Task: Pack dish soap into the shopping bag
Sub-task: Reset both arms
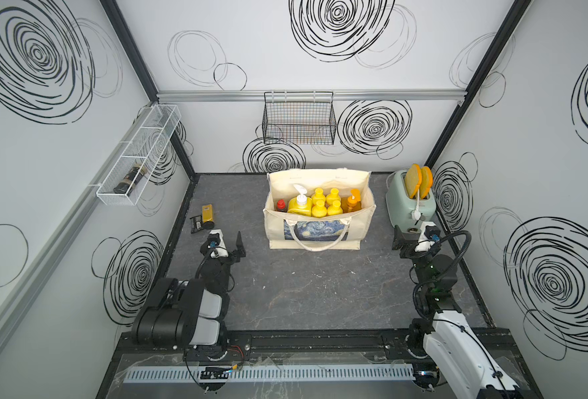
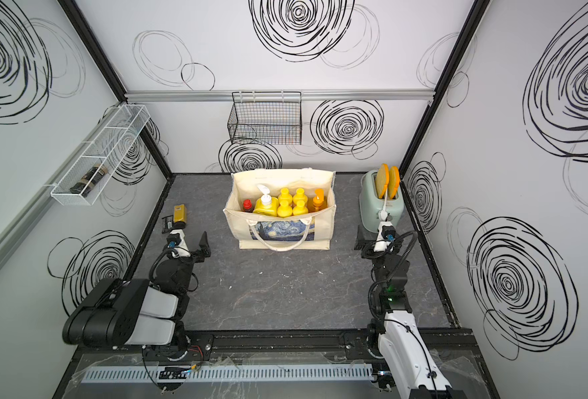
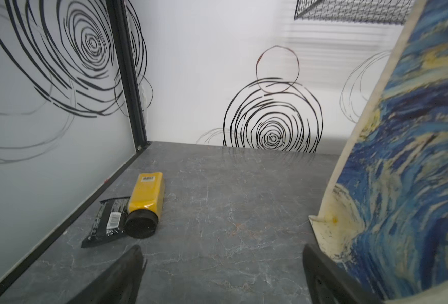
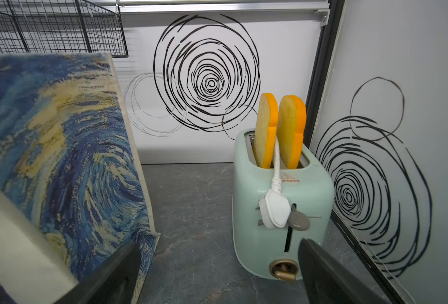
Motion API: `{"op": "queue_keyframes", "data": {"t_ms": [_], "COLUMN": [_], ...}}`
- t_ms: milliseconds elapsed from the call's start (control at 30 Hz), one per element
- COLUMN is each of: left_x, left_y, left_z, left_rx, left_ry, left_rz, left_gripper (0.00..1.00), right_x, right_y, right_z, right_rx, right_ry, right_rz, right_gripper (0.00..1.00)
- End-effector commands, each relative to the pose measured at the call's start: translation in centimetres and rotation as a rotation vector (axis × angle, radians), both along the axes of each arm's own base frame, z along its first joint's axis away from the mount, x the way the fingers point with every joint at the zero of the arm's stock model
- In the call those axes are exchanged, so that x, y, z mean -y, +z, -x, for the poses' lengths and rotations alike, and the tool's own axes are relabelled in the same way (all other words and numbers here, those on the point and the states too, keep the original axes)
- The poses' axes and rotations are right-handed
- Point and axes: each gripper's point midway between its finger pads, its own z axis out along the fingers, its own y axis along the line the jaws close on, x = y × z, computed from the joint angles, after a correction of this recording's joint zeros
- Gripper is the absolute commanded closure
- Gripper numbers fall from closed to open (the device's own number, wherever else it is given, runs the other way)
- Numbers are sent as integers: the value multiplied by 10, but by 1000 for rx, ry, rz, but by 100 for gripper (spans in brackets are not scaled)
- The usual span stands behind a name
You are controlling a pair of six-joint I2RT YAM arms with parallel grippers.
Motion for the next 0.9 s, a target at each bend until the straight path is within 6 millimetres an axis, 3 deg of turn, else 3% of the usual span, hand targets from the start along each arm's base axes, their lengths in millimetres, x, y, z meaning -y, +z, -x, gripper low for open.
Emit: {"op": "queue_keyframes", "data": {"t_ms": [0, 200, 467, 867], "left_x": [10, 6, 27, 25], "left_y": [54, 54, 44, 39], "left_z": [0, 1, -22, -31], "left_rx": [232, 232, 145, 108], "left_ry": [-80, -50, -124, -105], "left_rz": [7, 14, -53, -54], "left_gripper": [4, 4, 4, 4], "right_x": [-1, -4, 0, 0], "right_y": [19, -20, -57, -66], "right_z": [-3, -23, -42, -54], "right_rx": [94, -24, -127, -132], "right_ry": [9, 21, 27, 25], "right_rz": [6, -9, -59, -26], "right_gripper": [3, 3, 3, 3]}}
